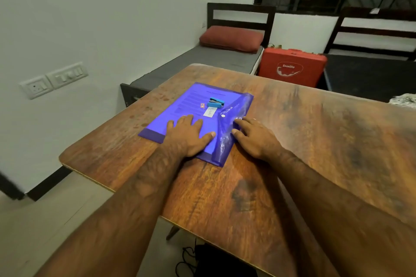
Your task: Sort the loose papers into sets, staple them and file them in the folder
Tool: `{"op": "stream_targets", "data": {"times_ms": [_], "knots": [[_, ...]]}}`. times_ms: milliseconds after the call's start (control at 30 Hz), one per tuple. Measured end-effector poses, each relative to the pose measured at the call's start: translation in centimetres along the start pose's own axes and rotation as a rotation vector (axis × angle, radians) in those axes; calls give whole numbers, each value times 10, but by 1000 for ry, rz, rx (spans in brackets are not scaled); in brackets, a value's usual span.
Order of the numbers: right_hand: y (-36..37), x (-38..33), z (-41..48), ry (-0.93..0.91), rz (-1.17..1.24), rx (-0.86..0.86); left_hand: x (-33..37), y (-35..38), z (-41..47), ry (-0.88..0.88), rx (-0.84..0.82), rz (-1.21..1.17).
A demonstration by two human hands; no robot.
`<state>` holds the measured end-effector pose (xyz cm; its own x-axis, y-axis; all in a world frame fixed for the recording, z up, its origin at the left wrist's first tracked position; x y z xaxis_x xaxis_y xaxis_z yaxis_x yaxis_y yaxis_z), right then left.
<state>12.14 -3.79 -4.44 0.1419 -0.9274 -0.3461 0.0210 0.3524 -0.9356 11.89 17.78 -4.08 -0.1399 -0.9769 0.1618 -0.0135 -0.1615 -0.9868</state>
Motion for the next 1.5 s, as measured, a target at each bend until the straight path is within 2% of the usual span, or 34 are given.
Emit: {"op": "stream_targets", "data": {"times_ms": [67, 200, 333, 533, 733, 933, 1033, 1133, 1400, 1500], "knots": [[-5, 2, -14, 4, -64, 41, 10, 4, -6, -16, -31, 5], [-30, 18, -44, 38, -179, 249, 48, -1, -7, 111, -142, -64], [-54, 49, -77, 89, -176, 237, 101, -4, 0, 256, -110, -27], [-83, 118, -130, 226, -180, 441, 165, 14, 14, 462, -146, -138], [-82, 178, -150, 423, -179, 267, 242, 27, 18, 474, -159, -382], [-83, 210, -157, 478, -249, 292, 284, 49, 27, 490, -74, -158], [-80, 216, -149, 486, -263, 320, 290, 55, 33, 437, -8, -80], [-80, 223, -137, 479, -248, 304, 289, 63, 37, 374, 8, -145], [-81, 227, -132, 479, -188, 210, 288, 53, 44, 387, -82, -191], [-88, 217, -143, 457, -153, 209, 286, 39, 34, 399, -16, -200]]}}
Point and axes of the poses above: each hand's wrist, its own z-axis towards the middle knuckle, its own y-axis out of the palm, x = y × z, the point moved 5 cm from there along z, towards the middle knuckle, and after that the axes turned 2 degrees about -z, right-handed, at the moved point
